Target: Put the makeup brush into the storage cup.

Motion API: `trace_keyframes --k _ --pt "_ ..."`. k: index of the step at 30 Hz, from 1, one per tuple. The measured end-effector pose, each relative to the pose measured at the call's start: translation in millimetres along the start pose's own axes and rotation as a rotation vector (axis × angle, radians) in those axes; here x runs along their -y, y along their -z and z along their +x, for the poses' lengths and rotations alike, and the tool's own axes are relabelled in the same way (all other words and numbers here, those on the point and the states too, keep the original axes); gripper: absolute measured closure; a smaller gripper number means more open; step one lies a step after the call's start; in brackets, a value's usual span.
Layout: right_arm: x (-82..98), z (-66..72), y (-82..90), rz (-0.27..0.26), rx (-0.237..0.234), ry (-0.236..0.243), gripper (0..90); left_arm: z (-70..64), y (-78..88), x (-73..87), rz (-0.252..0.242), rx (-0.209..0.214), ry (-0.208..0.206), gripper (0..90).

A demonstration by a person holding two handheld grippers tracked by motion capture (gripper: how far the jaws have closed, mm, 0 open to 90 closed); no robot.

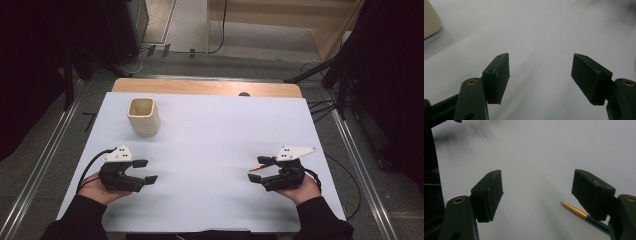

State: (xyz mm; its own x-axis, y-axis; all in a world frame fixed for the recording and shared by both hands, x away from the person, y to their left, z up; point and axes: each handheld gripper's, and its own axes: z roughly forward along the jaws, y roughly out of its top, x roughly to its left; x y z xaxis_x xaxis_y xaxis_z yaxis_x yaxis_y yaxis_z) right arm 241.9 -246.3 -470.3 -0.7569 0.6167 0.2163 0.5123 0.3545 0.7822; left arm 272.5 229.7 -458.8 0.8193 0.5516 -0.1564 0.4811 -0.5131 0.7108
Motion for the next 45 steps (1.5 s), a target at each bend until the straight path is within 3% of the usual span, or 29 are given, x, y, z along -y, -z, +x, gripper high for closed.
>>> trace_keyframes --k 8,23,28,32,36,45 --pt "0.3 -0.7 1.3 0.002 0.001 0.009 25.9 -0.3 -0.5 -0.5 0.024 -0.001 -0.009 32.1" --pt "1.8 -2.5 6.0 -0.005 0.020 0.010 24.7 -1.2 -0.5 -0.4 0.015 0.000 -0.014 32.1" --pt "-0.2 -0.7 0.1 0.013 -0.004 0.004 25.7 -1.3 -1.0 -0.6 0.013 0.004 -0.019 32.1" --pt "-1.2 1.7 -2.4 0.021 -0.015 0.027 25.5 -1.8 -0.7 -0.5 0.015 0.004 -0.022 32.1" --pt "0.0 0.5 1.3 -0.005 0.002 0.037 24.9 -1.8 -1.0 -0.7 0.015 0.004 -0.022 32.1" --pt "0.2 0.7 1.4 -0.002 0.006 0.034 24.6 -2.3 -0.9 -0.6 0.012 0.008 -0.024 32.0"
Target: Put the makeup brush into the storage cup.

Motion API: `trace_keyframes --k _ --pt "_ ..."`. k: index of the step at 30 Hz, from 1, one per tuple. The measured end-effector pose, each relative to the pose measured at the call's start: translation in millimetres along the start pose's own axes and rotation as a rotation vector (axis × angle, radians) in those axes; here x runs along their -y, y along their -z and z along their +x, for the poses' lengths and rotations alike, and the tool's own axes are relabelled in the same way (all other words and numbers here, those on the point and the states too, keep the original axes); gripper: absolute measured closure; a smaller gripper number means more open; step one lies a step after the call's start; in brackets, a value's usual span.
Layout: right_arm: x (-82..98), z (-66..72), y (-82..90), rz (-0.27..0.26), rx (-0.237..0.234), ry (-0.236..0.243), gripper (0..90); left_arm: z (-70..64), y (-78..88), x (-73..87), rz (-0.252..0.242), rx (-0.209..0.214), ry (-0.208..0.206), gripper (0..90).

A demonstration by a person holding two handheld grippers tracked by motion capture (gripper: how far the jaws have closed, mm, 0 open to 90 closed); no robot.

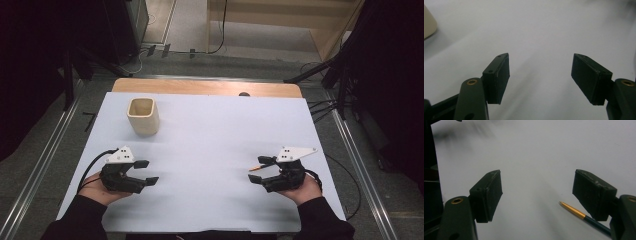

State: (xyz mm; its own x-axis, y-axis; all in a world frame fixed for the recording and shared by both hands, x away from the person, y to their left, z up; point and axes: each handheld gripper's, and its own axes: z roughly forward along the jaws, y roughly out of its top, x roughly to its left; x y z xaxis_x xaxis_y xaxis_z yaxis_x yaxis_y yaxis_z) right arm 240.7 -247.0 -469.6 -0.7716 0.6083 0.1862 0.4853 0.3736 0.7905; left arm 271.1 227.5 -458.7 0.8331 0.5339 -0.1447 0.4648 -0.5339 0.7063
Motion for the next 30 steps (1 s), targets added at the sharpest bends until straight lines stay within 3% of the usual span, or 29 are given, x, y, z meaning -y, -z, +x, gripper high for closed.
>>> trace_keyframes --k 23,30 --pt "0.7 -2.6 2.3 -0.002 0.015 -0.024 24.4 0.2 -0.1 -0.1 0.004 0.001 -0.004 31.4" --pt "1.9 -6.4 6.7 -0.014 0.044 -0.033 24.4 0.1 -0.6 -0.3 0.002 0.001 -0.007 30.7"
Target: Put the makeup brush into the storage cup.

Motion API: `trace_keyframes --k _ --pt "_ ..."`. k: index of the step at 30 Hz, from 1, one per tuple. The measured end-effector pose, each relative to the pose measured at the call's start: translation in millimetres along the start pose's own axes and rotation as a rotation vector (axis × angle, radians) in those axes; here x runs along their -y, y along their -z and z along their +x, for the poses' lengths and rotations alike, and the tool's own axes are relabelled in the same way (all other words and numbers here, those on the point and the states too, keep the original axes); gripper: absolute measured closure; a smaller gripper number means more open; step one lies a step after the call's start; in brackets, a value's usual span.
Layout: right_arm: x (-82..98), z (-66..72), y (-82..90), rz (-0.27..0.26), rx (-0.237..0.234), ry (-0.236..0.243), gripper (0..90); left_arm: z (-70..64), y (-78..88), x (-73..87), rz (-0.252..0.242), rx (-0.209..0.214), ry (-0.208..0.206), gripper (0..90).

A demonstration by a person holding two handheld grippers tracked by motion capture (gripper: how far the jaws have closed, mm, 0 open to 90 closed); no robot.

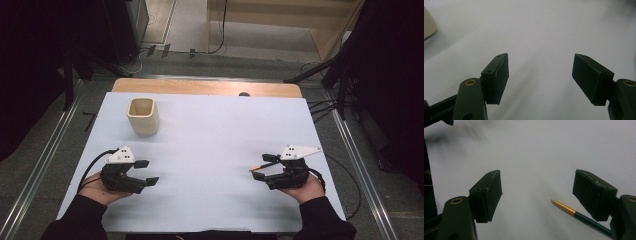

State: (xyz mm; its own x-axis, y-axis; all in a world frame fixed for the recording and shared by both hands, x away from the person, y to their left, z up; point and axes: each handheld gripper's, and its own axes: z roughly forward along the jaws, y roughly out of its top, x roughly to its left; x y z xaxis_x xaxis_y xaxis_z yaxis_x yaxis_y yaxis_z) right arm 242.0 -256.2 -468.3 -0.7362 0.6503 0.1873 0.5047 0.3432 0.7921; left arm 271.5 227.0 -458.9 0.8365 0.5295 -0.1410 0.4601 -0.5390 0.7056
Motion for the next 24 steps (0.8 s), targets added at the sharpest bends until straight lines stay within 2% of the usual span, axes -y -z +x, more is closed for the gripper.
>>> trace_keyframes --k 11,16,24 --pt "-1.6 -10.6 1.6 -0.019 0.046 -0.028 24.2 0.0 -0.8 0.0 0.006 0.000 -0.006 30.5" --pt "-5.5 -20.3 0.3 -0.030 0.076 -0.061 24.3 -0.3 -2.4 -0.2 0.010 0.005 -0.008 30.5" --pt "-10.5 -32.0 -3.1 -0.041 0.115 -0.081 24.3 -0.3 -2.2 -0.5 0.014 0.006 -0.008 30.5"
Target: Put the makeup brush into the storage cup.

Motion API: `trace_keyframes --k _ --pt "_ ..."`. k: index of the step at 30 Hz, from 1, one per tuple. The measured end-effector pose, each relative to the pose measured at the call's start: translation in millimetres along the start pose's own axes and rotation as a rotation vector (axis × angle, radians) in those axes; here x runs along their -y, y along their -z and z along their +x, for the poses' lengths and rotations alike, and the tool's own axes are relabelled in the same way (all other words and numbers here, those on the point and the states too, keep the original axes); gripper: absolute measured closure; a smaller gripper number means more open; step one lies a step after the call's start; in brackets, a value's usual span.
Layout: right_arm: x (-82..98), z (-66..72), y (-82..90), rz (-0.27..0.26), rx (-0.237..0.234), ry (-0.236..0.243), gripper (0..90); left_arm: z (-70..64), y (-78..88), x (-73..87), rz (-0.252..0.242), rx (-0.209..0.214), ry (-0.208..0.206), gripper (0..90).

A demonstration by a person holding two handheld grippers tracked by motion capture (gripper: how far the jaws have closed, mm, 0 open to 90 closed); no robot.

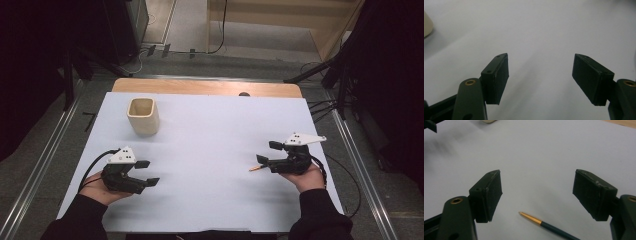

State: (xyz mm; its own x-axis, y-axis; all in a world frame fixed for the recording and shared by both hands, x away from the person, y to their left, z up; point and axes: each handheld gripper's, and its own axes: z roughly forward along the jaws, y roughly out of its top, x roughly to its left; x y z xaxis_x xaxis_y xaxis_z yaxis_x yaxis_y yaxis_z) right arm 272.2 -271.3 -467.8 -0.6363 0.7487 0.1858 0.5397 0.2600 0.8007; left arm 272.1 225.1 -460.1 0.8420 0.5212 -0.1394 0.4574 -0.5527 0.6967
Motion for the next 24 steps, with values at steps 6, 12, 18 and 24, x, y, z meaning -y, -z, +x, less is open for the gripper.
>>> trace_keyframes --k 6,12,18,24 --pt "-6.1 -12.3 -5.5 -0.015 0.031 -0.027 25.3 0.2 -0.4 0.0 0.004 0.000 -0.004 30.5" --pt "-12.5 -23.1 -12.0 -0.024 0.070 -0.042 25.5 0.1 -0.7 0.0 0.006 0.000 -0.003 30.4" --pt "-20.7 -31.3 -19.2 -0.042 0.081 -0.047 26.1 0.4 -1.0 -0.1 0.008 0.000 -0.006 30.4" --pt "-28.6 -36.1 -20.1 -0.034 0.082 -0.046 26.6 0.8 -1.0 0.3 0.007 0.000 -0.004 30.4"
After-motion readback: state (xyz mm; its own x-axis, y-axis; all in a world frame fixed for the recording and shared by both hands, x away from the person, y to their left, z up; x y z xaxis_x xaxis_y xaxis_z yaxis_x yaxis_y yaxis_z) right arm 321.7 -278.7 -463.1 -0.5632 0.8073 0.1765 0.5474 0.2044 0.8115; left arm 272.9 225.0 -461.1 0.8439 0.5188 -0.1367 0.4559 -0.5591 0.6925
